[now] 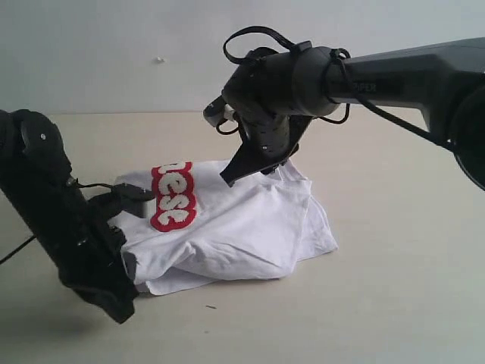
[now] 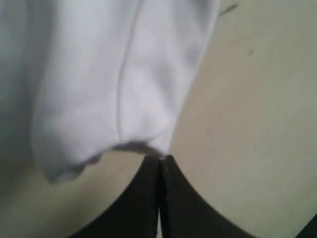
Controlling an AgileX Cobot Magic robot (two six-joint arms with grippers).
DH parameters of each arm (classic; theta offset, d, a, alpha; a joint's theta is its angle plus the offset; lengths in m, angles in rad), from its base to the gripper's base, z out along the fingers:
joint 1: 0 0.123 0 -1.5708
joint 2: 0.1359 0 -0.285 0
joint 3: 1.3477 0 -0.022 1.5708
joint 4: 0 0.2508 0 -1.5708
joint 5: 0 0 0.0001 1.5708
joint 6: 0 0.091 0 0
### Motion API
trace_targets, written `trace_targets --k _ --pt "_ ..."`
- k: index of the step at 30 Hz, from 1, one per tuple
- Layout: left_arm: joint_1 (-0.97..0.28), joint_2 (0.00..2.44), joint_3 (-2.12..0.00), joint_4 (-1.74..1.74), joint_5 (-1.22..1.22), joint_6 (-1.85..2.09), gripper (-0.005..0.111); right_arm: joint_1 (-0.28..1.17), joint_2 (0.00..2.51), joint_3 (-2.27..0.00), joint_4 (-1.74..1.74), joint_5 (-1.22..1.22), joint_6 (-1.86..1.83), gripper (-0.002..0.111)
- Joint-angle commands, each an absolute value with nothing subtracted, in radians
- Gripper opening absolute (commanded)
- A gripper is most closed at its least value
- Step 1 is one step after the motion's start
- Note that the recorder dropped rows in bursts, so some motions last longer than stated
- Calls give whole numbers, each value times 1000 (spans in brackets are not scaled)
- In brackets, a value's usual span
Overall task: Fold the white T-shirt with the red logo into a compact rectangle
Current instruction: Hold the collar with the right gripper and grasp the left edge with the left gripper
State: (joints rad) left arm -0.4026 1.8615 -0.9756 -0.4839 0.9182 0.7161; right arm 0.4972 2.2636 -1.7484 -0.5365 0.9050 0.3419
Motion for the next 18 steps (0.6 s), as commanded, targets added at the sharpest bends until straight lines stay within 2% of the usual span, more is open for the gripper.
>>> trace_targets --k 1,4,9,14,18 --pt "-408 1819 -985 -469 984 737 0 492 2252 -1752 -482 895 294 19" --pt "-408 1733 -996 -534 878 788 0 492 2252 -1752 -461 891 281 19" --pt "-408 1680 -914 -539 426 617 0 492 2252 -1752 -455 904 262 19" --pt "-412 1808 -904 -501 584 634 0 492 2252 -1752 -449 873 254 14" --pt "-418 1880 -934 -425 818 671 0 492 2252 -1752 -438 853 254 2"
